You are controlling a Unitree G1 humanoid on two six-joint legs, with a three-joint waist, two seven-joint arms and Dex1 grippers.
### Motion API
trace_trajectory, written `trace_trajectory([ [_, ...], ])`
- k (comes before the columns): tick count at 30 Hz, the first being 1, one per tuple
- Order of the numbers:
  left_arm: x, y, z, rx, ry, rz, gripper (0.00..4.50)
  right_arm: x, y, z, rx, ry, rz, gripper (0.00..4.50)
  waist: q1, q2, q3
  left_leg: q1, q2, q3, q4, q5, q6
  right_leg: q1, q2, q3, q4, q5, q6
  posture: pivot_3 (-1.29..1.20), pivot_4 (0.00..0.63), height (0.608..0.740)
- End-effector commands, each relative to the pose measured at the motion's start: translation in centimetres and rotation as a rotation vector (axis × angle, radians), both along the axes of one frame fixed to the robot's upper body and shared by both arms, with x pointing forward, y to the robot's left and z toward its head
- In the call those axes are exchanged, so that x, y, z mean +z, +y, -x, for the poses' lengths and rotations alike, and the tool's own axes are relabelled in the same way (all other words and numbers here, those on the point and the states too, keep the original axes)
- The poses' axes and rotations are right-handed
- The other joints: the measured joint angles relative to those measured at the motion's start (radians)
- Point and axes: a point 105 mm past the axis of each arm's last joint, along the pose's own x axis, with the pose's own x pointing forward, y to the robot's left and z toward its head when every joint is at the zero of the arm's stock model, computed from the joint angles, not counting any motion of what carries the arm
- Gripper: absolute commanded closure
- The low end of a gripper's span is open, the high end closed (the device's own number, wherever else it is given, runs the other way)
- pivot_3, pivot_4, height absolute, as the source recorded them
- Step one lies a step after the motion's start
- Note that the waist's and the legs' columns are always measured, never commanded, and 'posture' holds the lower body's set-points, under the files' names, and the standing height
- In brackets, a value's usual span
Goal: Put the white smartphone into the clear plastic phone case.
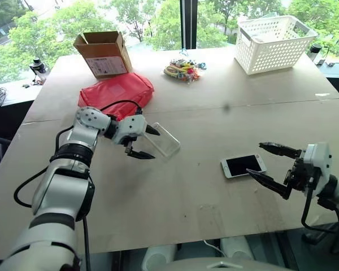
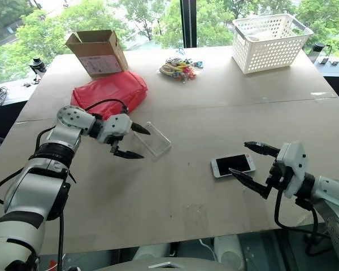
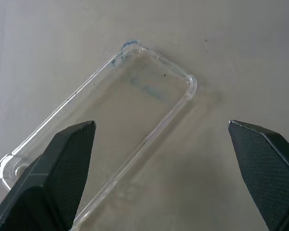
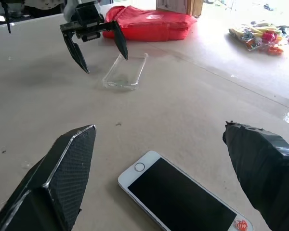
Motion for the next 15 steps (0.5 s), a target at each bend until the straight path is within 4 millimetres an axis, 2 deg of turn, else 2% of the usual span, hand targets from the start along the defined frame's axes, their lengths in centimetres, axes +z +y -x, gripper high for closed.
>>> trace_trajectory([
  [1, 0.2, 0.4, -0.2, -0.028, -0.03, -0.058, 0.04, 1.7, 0.8, 0.2, 0.035, -0.052, -0.005, 0.0, 0.0, 0.0, 0.0, 0.0, 0.0, 0.0, 0.0, 0.0, 0.0, 0.0, 0.0, 0.0, 0.0, 0.0, 0.0, 0.0, 0.15, 0.74],
  [9, -0.4, 0.1, -0.5, -0.025, -0.042, -0.079, 0.04, 2.1, 1.4, 0.2, 0.067, -0.038, -0.005, 0.0, 0.002, -0.002, 0.001, 0.0, 0.0, -0.001, 0.001, 0.0, 0.0, 0.0, 0.0, 0.0, 0.001, 0.0, 0.0, 0.0, 0.15, 0.74],
  [10, -0.4, 0.1, -0.7, -0.01, -0.051, -0.073, 0.54, 2.1, 1.5, 0.1, 0.07, -0.038, -0.005, 0.0, 0.002, -0.002, 0.001, 0.0, 0.0, -0.001, 0.001, 0.0, 0.0, 0.0, 0.0, 0.0, 0.001, 0.0, 0.0, 0.0, 0.15, 0.74],
  [11, -0.4, -0.1, -0.9, 0.003, -0.06, -0.063, 0.78, 2.1, 1.6, 0.1, 0.075, -0.036, -0.006, 0.0, 0.002, -0.002, 0.001, 0.0, 0.0, -0.001, 0.002, 0.0, 0.0, 0.0, 0.0, 0.0, 0.001, 0.0, 0.0, 0.0, 0.15, 0.74],
  [15, -0.2, -0.6, -1.4, 0.043, -0.063, -0.002, 2.68, 2.0, 2.0, 0.1, 0.087, -0.031, -0.009, 0.0, 0.004, -0.003, 0.001, 0.0, 0.0, -0.002, 0.005, 0.0, 0.0, 0.0, 0.0, -0.001, 0.004, 0.0, 0.0, 0.0, 0.15, 0.74],
])
